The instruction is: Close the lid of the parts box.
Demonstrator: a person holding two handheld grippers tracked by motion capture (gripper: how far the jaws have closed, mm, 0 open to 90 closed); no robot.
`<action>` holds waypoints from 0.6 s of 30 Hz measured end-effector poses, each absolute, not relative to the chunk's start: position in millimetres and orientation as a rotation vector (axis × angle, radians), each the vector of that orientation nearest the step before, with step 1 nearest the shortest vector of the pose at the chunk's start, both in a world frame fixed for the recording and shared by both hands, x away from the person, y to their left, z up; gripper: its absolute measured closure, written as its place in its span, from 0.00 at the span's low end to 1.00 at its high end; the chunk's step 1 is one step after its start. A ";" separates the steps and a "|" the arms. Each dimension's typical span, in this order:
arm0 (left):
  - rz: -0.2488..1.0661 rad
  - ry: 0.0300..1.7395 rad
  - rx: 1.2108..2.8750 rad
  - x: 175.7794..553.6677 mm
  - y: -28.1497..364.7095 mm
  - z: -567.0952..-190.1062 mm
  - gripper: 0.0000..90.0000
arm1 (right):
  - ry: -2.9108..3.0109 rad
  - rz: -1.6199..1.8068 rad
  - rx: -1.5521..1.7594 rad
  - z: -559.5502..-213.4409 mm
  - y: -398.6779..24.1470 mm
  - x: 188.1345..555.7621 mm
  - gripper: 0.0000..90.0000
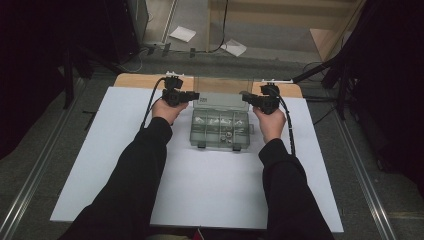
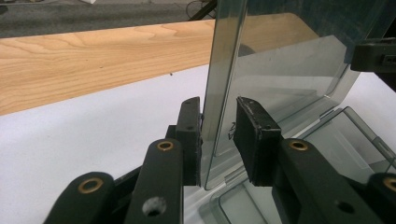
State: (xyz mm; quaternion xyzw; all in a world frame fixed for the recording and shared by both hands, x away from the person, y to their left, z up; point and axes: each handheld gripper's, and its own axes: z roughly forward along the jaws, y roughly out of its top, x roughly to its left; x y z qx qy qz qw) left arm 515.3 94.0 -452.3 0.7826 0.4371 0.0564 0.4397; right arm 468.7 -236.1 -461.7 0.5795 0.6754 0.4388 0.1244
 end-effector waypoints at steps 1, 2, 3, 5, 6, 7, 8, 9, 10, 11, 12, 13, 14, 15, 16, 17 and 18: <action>0.145 1.084 1.948 515.0 93.9 -452.0 0.79 | 1.972 1.274 1.690 -461.2 -236.2 468.3 0.75; 0.147 1.082 1.951 514.9 94.1 -451.9 0.80 | 1.973 1.272 1.685 -461.2 -236.1 468.2 0.75; 0.149 1.080 1.947 515.0 94.2 -451.9 0.80 | 1.974 1.271 1.682 -461.0 -236.0 468.0 0.75; 0.146 1.078 1.941 514.9 94.7 -451.3 0.80 | 1.972 1.270 1.670 -460.1 -235.0 467.6 0.75; 0.148 1.078 1.942 514.8 95.1 -450.6 0.80 | 1.974 1.271 1.666 -459.6 -235.0 467.4 0.75; 0.143 1.074 1.940 514.8 95.8 -450.0 0.80 | 1.976 1.276 1.658 -459.0 -235.4 467.2 0.74; 0.140 1.070 1.939 514.8 96.1 -449.5 0.80 | 1.974 1.286 1.659 -458.1 -235.9 467.0 0.72; 0.141 1.067 1.942 514.8 96.2 -449.2 0.80 | 1.974 1.303 1.656 -457.4 -236.5 467.1 0.69; 0.142 1.066 1.937 514.6 96.2 -448.6 0.80 | 1.973 1.309 1.647 -456.1 -237.0 467.3 0.68; 0.147 1.067 1.932 514.3 96.1 -448.0 0.79 | 1.972 1.309 1.630 -454.3 -237.0 467.0 0.67; 0.145 1.065 1.931 514.2 96.4 -447.2 0.79 | 1.974 1.304 1.613 -452.1 -236.8 466.7 0.67; 0.147 1.061 1.923 513.9 96.4 -446.7 0.79 | 1.977 1.297 1.608 -450.1 -236.3 466.5 0.66; 0.151 1.055 1.925 513.8 97.1 -445.5 0.79 | 1.981 1.296 1.584 -448.0 -236.5 466.7 0.66; 0.147 1.051 1.921 513.5 97.4 -444.1 0.79 | 1.985 1.293 1.578 -445.4 -236.2 466.3 0.66; 0.152 1.045 1.914 513.3 97.2 -443.9 0.79 | 1.986 1.289 1.568 -442.9 -236.0 466.1 0.66; 0.156 1.045 1.922 512.9 97.4 -442.7 0.79 | 1.993 1.285 1.559 -441.5 -236.1 466.0 0.67; 0.158 1.042 1.931 512.9 97.5 -441.8 0.79 | 1.996 1.284 1.552 -439.9 -236.0 465.7 0.67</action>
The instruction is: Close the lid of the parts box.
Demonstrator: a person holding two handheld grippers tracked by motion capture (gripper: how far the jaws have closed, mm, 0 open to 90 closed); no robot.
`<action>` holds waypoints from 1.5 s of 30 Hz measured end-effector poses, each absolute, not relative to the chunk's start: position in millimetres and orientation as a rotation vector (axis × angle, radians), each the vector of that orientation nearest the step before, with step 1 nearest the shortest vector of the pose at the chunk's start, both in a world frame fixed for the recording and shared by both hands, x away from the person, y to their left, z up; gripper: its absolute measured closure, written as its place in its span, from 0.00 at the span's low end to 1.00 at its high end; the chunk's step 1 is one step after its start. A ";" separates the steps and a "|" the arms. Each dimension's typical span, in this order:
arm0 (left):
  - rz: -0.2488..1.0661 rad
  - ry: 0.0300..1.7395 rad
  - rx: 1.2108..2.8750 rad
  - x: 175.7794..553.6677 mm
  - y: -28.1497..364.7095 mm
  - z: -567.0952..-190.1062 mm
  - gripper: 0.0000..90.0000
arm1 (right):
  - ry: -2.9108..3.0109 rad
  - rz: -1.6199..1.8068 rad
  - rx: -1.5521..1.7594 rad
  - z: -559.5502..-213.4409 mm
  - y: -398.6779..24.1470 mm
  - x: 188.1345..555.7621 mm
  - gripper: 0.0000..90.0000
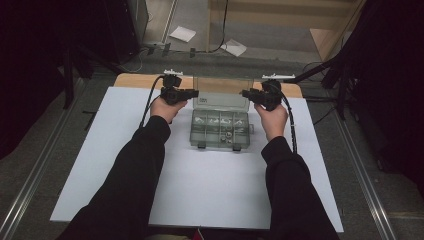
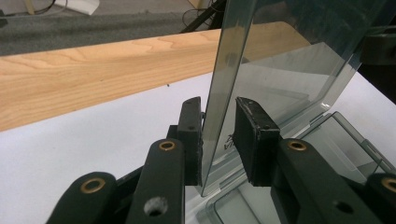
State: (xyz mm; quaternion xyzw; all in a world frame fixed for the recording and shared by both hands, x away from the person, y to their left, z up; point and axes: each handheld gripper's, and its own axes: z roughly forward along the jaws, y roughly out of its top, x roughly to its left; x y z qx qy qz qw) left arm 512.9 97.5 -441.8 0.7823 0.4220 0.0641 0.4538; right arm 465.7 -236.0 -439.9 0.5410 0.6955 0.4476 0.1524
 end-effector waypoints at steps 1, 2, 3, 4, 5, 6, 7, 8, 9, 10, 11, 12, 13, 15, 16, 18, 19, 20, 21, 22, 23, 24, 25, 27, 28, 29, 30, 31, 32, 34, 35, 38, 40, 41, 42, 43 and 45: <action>0.160 1.036 1.936 512.8 97.3 -441.3 0.79 | 2.003 1.281 1.546 -438.6 -236.2 465.5 0.67; 0.161 1.034 1.946 512.4 97.2 -440.0 0.79 | 2.002 1.287 1.547 -437.9 -236.3 465.2 0.68; 0.164 1.032 1.951 512.2 96.8 -438.2 0.79 | 2.006 1.292 1.547 -437.2 -237.0 464.9 0.67; 0.167 1.027 1.950 512.1 96.6 -437.3 0.79 | 2.005 1.300 1.552 -436.7 -238.1 464.8 0.67; 0.171 1.026 1.952 511.9 96.6 -435.8 0.79 | 2.003 1.308 1.563 -436.2 -238.3 464.5 0.68; 0.170 1.021 1.949 511.9 96.5 -433.6 0.79 | 1.998 1.313 1.568 -435.8 -238.6 464.3 0.68; 0.173 1.021 1.944 511.4 96.4 -431.3 0.78 | 2.000 1.313 1.567 -435.0 -238.9 463.8 0.70; 0.176 1.015 1.946 511.1 96.4 -429.4 0.77 | 2.004 1.311 1.566 -434.3 -239.1 463.2 0.71; 0.178 1.009 1.943 510.9 96.0 -428.8 0.77 | 2.007 1.301 1.555 -433.7 -239.3 462.6 0.72; 0.181 1.003 1.948 509.8 96.0 -427.3 0.77 | 2.011 1.296 1.552 -433.3 -239.3 462.3 0.73; 0.183 1.003 1.950 509.4 96.0 -427.1 0.77 | 2.013 1.293 1.556 -432.7 -239.5 461.3 0.73; 0.178 1.000 1.952 509.0 96.3 -427.0 0.76 | 2.018 1.293 1.554 -432.4 -239.9 460.9 0.73; 0.175 0.995 1.959 508.6 96.5 -426.8 0.76 | 2.025 1.292 1.555 -432.1 -240.2 460.2 0.73; 0.175 0.995 1.967 508.0 96.5 -426.9 0.76 | 2.025 1.306 1.549 -432.6 -241.0 459.3 0.73; 0.174 0.994 1.966 507.7 96.6 -427.3 0.76 | 2.024 1.309 1.550 -432.8 -241.2 458.1 0.72; 0.172 1.002 1.971 506.7 97.1 -427.7 0.76 | 2.022 1.316 1.544 -432.9 -241.0 455.8 0.71; 0.171 1.000 1.974 506.3 97.2 -428.1 0.76 | 2.023 1.318 1.537 -432.9 -241.0 454.8 0.70; 0.168 0.994 1.982 506.0 97.5 -428.5 0.76 | 2.024 1.320 1.534 -432.9 -240.9 453.8 0.69; 0.165 0.992 1.982 505.5 97.5 -429.0 0.76 | 2.023 1.326 1.538 -432.7 -240.7 452.6 0.69; 0.170 0.993 1.987 504.9 97.2 -429.3 0.76 | 2.023 1.325 1.530 -432.9 -241.2 451.8 0.69; 0.166 0.987 1.988 504.4 97.2 -429.5 0.76 | 2.029 1.328 1.522 -432.9 -241.5 451.0 0.68; 0.168 0.984 1.990 503.8 97.1 -429.7 0.76 | 2.027 1.334 1.525 -432.9 -241.6 449.9 0.67; 0.168 0.981 1.995 503.2 97.4 -429.6 0.76 | 2.031 1.337 1.524 -433.0 -241.7 448.9 0.66; 0.163 0.976 2.002 501.6 98.0 -429.7 0.76 | 2.032 1.349 1.511 -433.3 -241.6 446.9 0.63; 0.159 0.973 1.999 500.6 98.4 -430.1 0.76 | 2.038 1.347 1.496 -433.5 -241.6 445.9 0.62; 0.159 0.968 2.003 500.0 99.0 -430.4 0.76 | 2.044 1.344 1.486 -433.5 -241.1 445.0 0.62; 0.158 0.966 2.006 499.2 99.1 -431.0 0.76 | 2.046 1.339 1.481 -433.3 -240.8 444.2 0.62; 0.160 0.958 2.017 498.6 99.1 -431.3 0.76 | 2.051 1.337 1.478 -433.1 -240.4 443.7 0.62; 0.165 0.954 2.024 497.9 98.9 -431.3 0.76 | 2.054 1.338 1.471 -432.9 -240.6 443.5 0.62; 0.171 0.953 2.020 497.2 98.6 -430.5 0.76 | 2.060 1.335 1.461 -432.7 -240.1 442.8 0.63; 0.171 0.951 2.015 497.0 98.9 -429.4 0.76 | 2.060 1.337 1.456 -433.0 -240.1 442.1 0.64; 0.186 0.937 1.989 496.9 99.4 -425.0 0.73 | 2.050 1.351 1.460 -433.7 -241.1 441.2 0.66; 0.213 0.923 1.995 496.0 97.7 -423.0 0.73 | 2.049 1.354 1.457 -433.9 -241.3 441.2 0.66; 0.224 0.917 1.999 495.5 96.9 -422.4 0.73 | 2.050 1.352 1.455 -433.8 -241.2 441.3 0.66; 0.233 0.912 1.988 495.1 95.8 -422.6 0.73 | 2.049 1.352 1.453 -433.8 -241.0 441.4 0.66; 0.233 0.909 1.984 495.0 95.5 -422.5 0.72 | 2.047 1.345 1.447 -434.0 -240.9 441.8 0.66; 0.221 0.910 1.984 495.2 95.9 -422.3 0.72 | 2.052 1.347 1.441 -434.6 -240.9 442.5 0.66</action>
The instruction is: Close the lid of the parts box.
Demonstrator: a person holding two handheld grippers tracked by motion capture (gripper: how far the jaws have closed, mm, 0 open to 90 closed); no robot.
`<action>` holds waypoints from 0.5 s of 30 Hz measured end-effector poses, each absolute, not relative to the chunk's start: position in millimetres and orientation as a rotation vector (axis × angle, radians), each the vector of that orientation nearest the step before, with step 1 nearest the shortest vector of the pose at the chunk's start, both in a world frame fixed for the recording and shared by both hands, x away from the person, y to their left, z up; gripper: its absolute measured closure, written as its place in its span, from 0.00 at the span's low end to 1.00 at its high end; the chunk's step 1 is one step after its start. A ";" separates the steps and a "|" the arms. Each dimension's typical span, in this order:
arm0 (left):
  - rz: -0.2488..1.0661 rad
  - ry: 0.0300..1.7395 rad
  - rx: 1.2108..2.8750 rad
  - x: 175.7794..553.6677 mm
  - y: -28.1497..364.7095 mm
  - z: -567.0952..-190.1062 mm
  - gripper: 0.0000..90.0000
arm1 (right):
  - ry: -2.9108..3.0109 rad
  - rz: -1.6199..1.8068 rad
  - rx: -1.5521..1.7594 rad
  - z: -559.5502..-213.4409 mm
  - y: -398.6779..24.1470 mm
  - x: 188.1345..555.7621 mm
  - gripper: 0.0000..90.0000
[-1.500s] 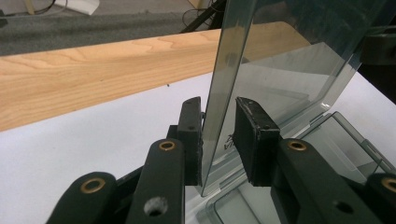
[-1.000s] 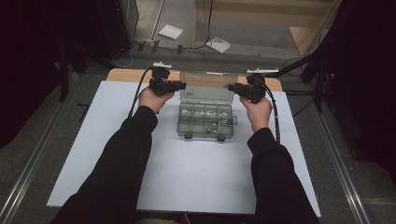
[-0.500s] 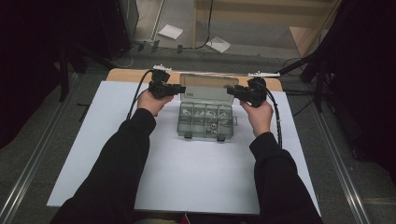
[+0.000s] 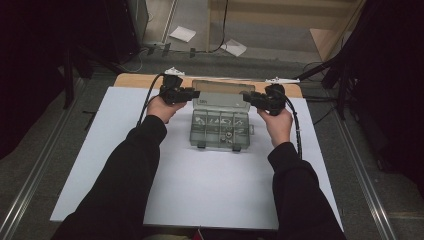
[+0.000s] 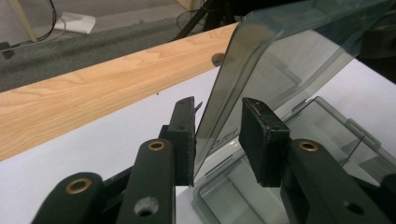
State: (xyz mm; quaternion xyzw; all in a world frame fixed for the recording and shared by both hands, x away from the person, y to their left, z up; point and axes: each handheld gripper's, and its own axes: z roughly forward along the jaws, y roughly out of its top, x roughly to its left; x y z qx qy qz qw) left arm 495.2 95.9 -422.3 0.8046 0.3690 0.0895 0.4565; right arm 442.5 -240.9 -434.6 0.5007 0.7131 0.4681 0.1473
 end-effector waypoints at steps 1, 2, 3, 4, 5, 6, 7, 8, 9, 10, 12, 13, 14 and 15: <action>0.217 0.906 1.987 495.1 96.1 -422.3 0.72 | 2.053 1.343 1.447 -434.8 -241.1 442.7 0.66; 0.215 0.903 1.989 494.8 96.3 -422.3 0.72 | 2.051 1.344 1.454 -435.0 -241.3 442.8 0.66; 0.211 0.895 1.991 494.7 96.8 -422.2 0.71 | 2.050 1.352 1.454 -435.5 -241.6 442.9 0.66; 0.211 0.895 1.991 494.7 96.8 -422.2 0.71 | 2.051 1.356 1.455 -435.6 -241.9 442.8 0.66; 0.207 0.889 1.997 494.1 97.5 -421.8 0.71 | 2.053 1.359 1.457 -435.7 -241.9 442.4 0.66; 0.206 0.888 2.005 493.8 97.9 -421.5 0.71 | 2.056 1.362 1.451 -435.8 -242.0 442.2 0.65; 0.202 0.888 2.013 493.5 98.2 -421.3 0.72 | 2.057 1.361 1.446 -435.9 -242.0 441.8 0.65; 0.201 0.883 2.016 493.3 98.0 -421.8 0.71 | 2.062 1.359 1.449 -435.8 -241.8 441.1 0.65; 0.198 0.880 2.025 493.1 98.3 -421.8 0.72 | 2.061 1.364 1.444 -436.1 -241.9 440.8 0.65; 0.194 0.883 2.026 492.5 98.5 -421.8 0.71 | 2.062 1.365 1.440 -436.3 -242.2 440.4 0.64; 0.181 0.880 2.026 492.1 99.7 -422.2 0.71 | 2.068 1.380 1.432 -437.4 -243.1 438.8 0.64; 0.171 0.879 2.028 491.9 100.2 -422.7 0.70 | 2.068 1.382 1.424 -437.9 -243.7 438.0 0.64; 0.169 0.878 2.031 491.5 100.4 -423.3 0.70 | 2.073 1.391 1.417 -438.5 -244.0 436.8 0.64; 0.169 0.877 2.039 491.2 100.6 -423.6 0.70 | 2.070 1.390 1.405 -439.1 -244.2 436.2 0.64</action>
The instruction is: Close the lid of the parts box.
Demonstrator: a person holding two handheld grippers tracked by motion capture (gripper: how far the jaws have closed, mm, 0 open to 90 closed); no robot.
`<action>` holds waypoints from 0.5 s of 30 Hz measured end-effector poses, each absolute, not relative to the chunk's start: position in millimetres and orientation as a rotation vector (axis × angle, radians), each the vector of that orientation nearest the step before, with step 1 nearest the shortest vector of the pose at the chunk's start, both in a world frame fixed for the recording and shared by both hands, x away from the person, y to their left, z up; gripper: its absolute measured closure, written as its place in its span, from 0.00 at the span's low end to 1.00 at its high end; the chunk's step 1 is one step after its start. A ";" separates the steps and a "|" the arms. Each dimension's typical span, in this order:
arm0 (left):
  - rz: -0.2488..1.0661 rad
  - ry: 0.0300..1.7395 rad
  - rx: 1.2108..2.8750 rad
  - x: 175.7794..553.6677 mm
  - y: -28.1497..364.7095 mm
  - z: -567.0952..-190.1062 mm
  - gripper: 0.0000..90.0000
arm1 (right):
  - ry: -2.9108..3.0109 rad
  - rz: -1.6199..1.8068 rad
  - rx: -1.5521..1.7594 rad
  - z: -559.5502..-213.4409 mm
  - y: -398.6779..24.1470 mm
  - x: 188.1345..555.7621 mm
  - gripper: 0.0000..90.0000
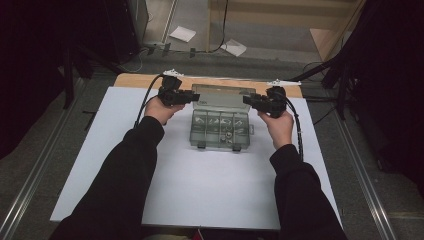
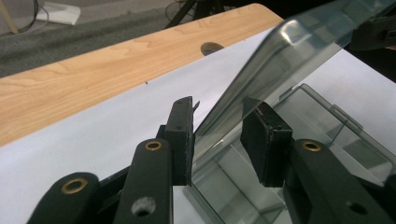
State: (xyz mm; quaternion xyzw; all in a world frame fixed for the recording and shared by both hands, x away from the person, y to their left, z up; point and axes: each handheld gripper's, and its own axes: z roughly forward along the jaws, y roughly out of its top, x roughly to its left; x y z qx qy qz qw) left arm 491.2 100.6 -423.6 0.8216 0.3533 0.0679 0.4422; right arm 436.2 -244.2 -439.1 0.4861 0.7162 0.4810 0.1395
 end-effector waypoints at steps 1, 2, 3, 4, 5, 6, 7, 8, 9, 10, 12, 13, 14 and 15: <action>0.168 0.876 2.041 490.9 100.9 -423.9 0.70 | 2.072 1.392 1.395 -439.6 -244.4 435.4 0.64; 0.167 0.878 2.035 490.3 100.9 -424.4 0.70 | 2.068 1.398 1.393 -439.9 -243.9 434.7 0.64; 0.166 0.882 2.036 489.7 101.3 -424.4 0.70 | 2.067 1.397 1.393 -440.0 -243.8 434.1 0.64; 0.169 0.882 2.033 489.4 101.5 -424.9 0.70 | 2.068 1.398 1.390 -440.2 -244.2 433.9 0.64; 0.166 0.883 2.032 489.1 101.9 -425.2 0.70 | 2.070 1.404 1.391 -440.4 -244.4 433.5 0.63; 0.159 0.884 2.037 489.1 102.4 -425.2 0.70 | 2.079 1.417 1.393 -440.4 -245.0 432.9 0.63; 0.153 0.886 2.038 489.1 102.5 -425.3 0.70 | 2.085 1.423 1.392 -440.3 -246.1 432.5 0.63; 0.155 0.893 2.044 488.9 102.2 -425.2 0.70 | 2.094 1.428 1.388 -440.2 -246.9 432.2 0.63; 0.155 0.893 2.044 488.9 102.2 -425.2 0.70 | 2.104 1.425 1.383 -439.9 -247.6 431.7 0.62; 0.158 0.892 2.050 488.2 101.4 -425.2 0.70 | 2.107 1.425 1.382 -439.7 -247.9 431.5 0.62; 0.161 0.891 2.063 486.6 101.6 -423.1 0.70 | 2.111 1.426 1.375 -439.5 -247.8 431.1 0.62; 0.159 0.885 2.063 486.2 102.6 -421.7 0.68 | 2.120 1.422 1.377 -438.9 -247.5 430.3 0.62; 0.159 0.885 2.063 486.2 102.6 -421.7 0.65 | 2.123 1.421 1.372 -438.8 -247.4 429.7 0.62; 0.139 0.884 2.061 485.3 105.4 -419.3 0.65 | 2.121 1.421 1.373 -438.9 -247.3 428.7 0.62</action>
